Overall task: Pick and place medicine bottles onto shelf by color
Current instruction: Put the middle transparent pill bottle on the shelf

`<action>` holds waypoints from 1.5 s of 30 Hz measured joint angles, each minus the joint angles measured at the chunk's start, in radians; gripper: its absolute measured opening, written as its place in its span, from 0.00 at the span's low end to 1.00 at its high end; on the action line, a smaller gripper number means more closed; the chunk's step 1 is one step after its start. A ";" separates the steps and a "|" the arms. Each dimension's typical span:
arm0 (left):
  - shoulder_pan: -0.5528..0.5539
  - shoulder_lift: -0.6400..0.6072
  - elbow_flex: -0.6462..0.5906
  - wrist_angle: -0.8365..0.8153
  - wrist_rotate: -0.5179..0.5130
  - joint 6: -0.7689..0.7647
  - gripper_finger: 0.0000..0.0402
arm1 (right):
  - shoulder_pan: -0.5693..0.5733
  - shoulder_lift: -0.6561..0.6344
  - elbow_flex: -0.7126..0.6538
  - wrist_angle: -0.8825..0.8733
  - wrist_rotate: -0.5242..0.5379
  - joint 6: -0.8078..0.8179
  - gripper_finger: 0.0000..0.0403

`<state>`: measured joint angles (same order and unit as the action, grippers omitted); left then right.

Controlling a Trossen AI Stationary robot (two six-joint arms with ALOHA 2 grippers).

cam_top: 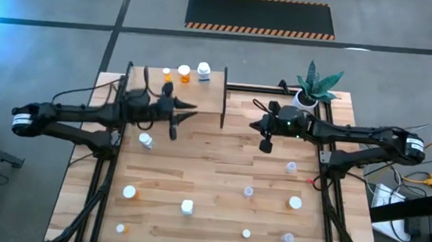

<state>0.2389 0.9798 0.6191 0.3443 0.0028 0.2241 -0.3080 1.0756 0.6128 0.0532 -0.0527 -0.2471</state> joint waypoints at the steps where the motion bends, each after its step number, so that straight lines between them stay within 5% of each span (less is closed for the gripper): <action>1: -0.009 0.000 -0.037 0.065 0.013 -0.001 0.14 | 0.012 -0.012 0.013 -0.042 0.000 0.015 0.03; 8: -0.063 0.019 -0.247 0.446 0.066 -0.009 0.02 | 0.138 -0.078 0.088 -0.385 0.028 0.155 0.03; 14: -0.072 0.021 -0.332 0.571 0.066 -0.010 0.00 | 0.293 -0.085 0.137 -0.656 0.115 0.345 0.05; 23: -0.072 0.022 -0.358 0.584 0.066 -0.008 0.00 | 0.534 -0.040 0.138 -0.637 0.113 0.583 0.35; 29: -0.072 0.045 -0.358 0.586 0.066 -0.008 0.00 | 0.638 0.045 0.138 -0.475 0.113 0.594 0.53; 45: -0.076 0.126 -0.354 0.624 0.065 -0.009 0.00 | 0.687 0.270 0.138 -0.259 0.108 0.518 0.60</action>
<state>0.1631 1.1058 0.2649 0.9688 0.0677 0.2153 0.3792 1.3461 0.7506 -0.2058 0.0549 0.2708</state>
